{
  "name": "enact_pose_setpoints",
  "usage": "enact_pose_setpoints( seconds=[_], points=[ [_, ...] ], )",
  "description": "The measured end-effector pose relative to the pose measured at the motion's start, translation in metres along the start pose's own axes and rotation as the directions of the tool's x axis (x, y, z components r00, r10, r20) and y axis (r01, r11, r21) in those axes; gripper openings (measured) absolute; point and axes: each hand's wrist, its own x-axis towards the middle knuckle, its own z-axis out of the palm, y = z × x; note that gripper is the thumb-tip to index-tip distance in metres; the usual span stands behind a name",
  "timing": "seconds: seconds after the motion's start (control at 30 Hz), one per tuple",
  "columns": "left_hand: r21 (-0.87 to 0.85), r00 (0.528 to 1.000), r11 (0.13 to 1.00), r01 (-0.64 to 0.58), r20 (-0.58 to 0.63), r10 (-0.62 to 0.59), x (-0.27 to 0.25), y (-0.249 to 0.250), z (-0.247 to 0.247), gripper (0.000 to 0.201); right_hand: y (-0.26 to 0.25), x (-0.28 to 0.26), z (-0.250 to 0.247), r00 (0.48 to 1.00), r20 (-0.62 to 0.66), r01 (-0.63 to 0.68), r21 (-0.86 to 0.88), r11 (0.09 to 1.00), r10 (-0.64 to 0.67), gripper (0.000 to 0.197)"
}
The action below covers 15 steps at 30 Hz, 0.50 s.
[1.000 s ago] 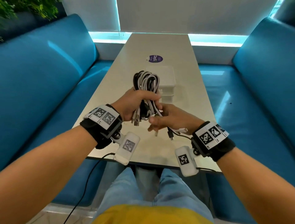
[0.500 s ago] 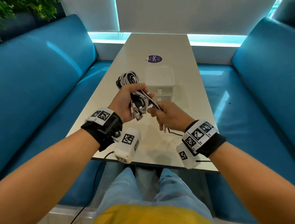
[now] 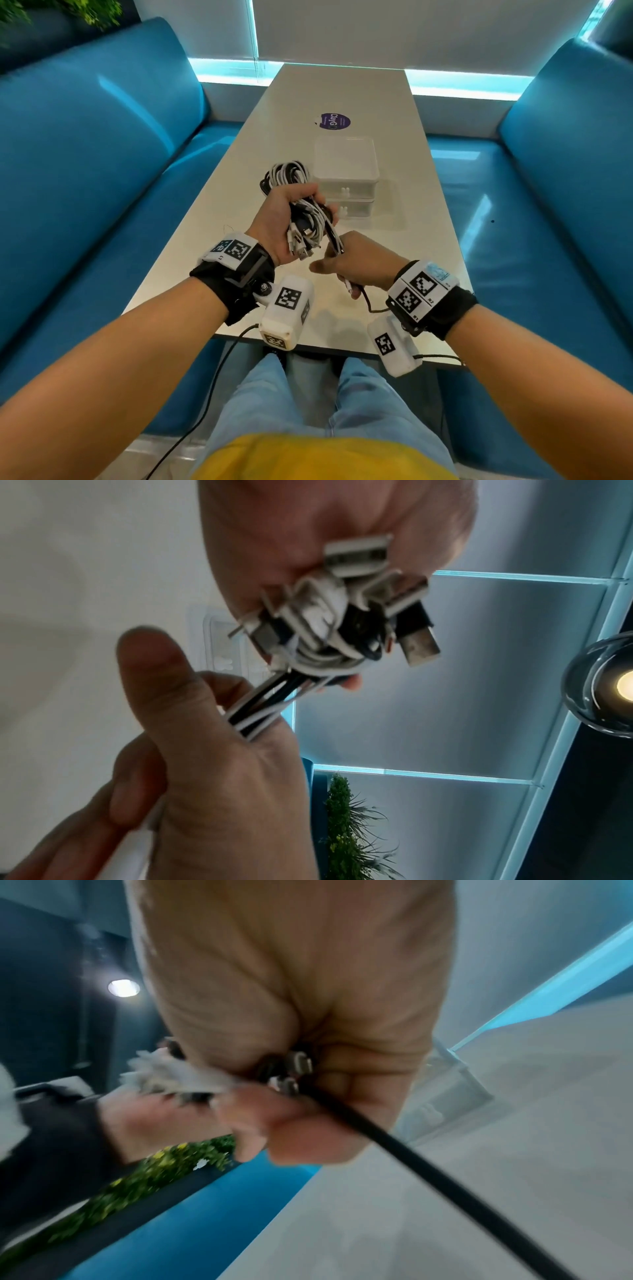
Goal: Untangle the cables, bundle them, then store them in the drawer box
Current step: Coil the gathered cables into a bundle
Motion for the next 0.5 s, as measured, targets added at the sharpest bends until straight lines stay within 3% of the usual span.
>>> enact_pose_setpoints(
  seconds=[0.1,0.17,0.27,0.4,0.5],
  points=[
    [0.061,0.987,0.995,-0.081,-0.137,0.088,0.007,0.001,-0.005,0.028,-0.002,-0.002,0.005,0.985,-0.142,0.076,-0.181,0.98,-0.103,0.026],
    [0.179,0.952,0.973,-0.146,-0.243,0.188,0.01,0.001,-0.007,0.021,-0.004,-0.003,0.005,0.962,-0.222,0.083,-0.315,0.945,-0.159,0.021],
    [0.366,0.888,0.911,-0.19,-0.333,0.318,0.013,0.0,-0.007,0.019,-0.01,-0.004,-0.003,0.95,-0.247,0.067,-0.431,0.9,-0.189,0.01],
    [0.53,0.833,0.825,-0.194,-0.355,0.424,0.014,0.002,-0.007,0.023,-0.026,-0.008,-0.017,0.959,-0.192,0.086,-0.509,0.857,-0.21,0.011],
    [0.635,0.842,0.752,-0.178,-0.297,0.451,0.011,0.001,-0.006,0.024,-0.033,-0.008,-0.026,0.948,-0.19,0.134,-0.492,0.86,-0.256,0.01]
  ],
)
